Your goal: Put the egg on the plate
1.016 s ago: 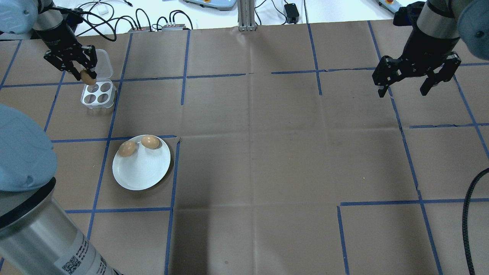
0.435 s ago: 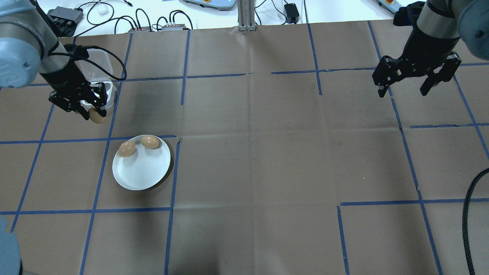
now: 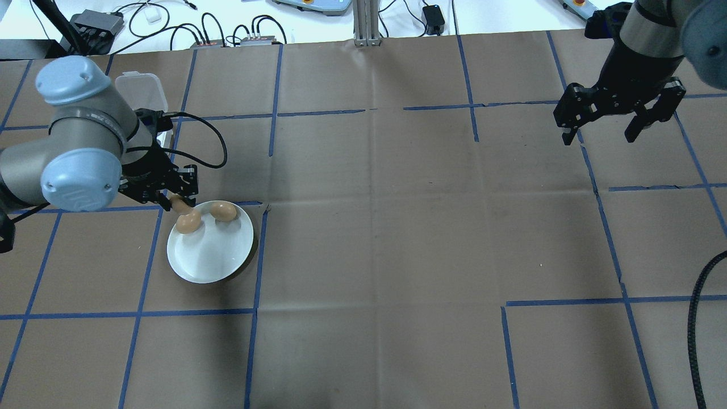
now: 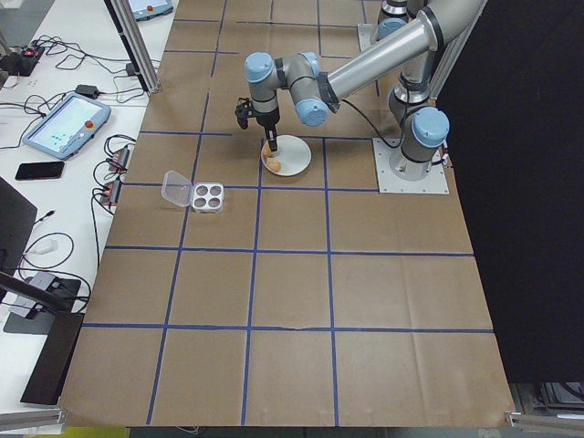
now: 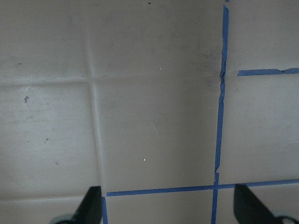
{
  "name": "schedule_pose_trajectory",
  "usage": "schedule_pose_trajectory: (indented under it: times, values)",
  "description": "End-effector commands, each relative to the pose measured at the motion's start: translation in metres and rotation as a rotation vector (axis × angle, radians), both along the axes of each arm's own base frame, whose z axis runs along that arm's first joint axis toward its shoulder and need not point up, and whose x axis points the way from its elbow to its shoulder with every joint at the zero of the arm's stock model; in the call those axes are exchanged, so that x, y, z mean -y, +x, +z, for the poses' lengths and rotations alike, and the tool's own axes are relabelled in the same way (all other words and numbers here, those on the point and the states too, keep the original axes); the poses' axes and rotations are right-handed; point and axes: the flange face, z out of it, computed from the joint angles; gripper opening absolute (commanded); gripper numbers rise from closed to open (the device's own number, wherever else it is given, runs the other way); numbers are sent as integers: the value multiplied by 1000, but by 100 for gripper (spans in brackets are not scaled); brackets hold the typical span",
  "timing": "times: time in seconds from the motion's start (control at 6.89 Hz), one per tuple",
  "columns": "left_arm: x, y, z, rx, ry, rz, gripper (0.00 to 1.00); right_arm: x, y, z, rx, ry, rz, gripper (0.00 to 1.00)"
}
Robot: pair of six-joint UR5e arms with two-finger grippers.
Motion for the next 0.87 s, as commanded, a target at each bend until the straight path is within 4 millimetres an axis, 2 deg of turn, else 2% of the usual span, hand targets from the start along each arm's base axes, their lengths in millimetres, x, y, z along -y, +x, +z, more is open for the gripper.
schedule_pose_trajectory:
  times: [0.0,0.15,0.29,0.44,0.58,0.73]
  values:
    - [-11,-12,-29,-7,36,-3,0,0,0,0,0,0,0,100]
    - [-11,-13,-35,-12,49,-6,4,0,0,0,0,0,0,100]
    - [-12,-16,-36,-14,52,-10,36,0,0,0,0,0,0,100]
    - [-15,-19,-37,-13,57,-18,98,0,0,0,0,0,0,100]
    - [-12,-19,-32,-11,44,-22,99,0,0,0,0,0,0,100]
    - [-11,-18,-14,-2,6,-29,99,0,0,0,0,0,0,100]
